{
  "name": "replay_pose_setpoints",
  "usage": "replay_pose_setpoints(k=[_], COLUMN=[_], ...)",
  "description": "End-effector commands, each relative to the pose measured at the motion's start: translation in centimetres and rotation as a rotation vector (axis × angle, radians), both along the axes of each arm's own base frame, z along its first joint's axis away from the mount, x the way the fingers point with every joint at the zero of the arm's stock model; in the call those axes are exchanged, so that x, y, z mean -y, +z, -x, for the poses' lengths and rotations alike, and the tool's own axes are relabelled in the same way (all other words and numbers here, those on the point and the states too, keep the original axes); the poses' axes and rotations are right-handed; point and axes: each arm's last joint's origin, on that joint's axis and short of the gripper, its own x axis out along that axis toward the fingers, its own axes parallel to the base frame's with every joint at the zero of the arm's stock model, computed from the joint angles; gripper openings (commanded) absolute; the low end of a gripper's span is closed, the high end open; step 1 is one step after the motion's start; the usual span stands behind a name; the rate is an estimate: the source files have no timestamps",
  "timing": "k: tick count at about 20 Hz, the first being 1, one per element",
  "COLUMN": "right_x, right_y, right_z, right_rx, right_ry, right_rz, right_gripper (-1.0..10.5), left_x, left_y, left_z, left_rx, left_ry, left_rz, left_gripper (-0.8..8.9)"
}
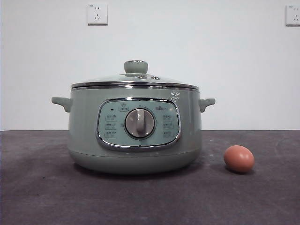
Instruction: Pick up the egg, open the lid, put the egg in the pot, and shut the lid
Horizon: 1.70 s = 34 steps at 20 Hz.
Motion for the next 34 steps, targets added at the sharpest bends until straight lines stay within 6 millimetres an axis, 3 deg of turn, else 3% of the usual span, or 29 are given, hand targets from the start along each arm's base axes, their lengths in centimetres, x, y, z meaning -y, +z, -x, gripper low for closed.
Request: replay_pose_setpoints(k=[1,7,13,18,28,34], right_x=[-0.2,-1.0,-3.8,-6.2,-8.3,-8.6], right_y=[-0.1,-1.9,-5.8,-9.3,-14.1,-15.3], right_z=[-1.0,-5.7,-11.4,-14.8,-18.0,-18.7], right_rx=[-0.014,-0.115,-0.208,-0.233,-0.263,-0.274], right_ry=[-0.014,-0.078,-0.105,-0.125,-0.133,-0.142], right_rz=[-0.011,0.091,0.236,0.324,0.384,0.382], right_gripper=[5.9,5.9,5.9,5.9,5.5,5.3], left_x=[0.0,0.0,0.0,0.0,0.0,0.0], left_y=[0.2,0.3,0.4,0.4,0.4,0.4], left_z=[0.0,0.0,-0.2,-0.2,-0.2,-0.2], left_rx=[0.019,0.031,0.047,0.047,0.047,0.047], left_ry=[-0.006,-0.006,0.000,0.001,0.002,0.002], left_rz=[-0.006,-0.005,0.002,0.002,0.001,0.001], left_gripper=[7.26,7.26,7.26,7.26,7.26,7.26])
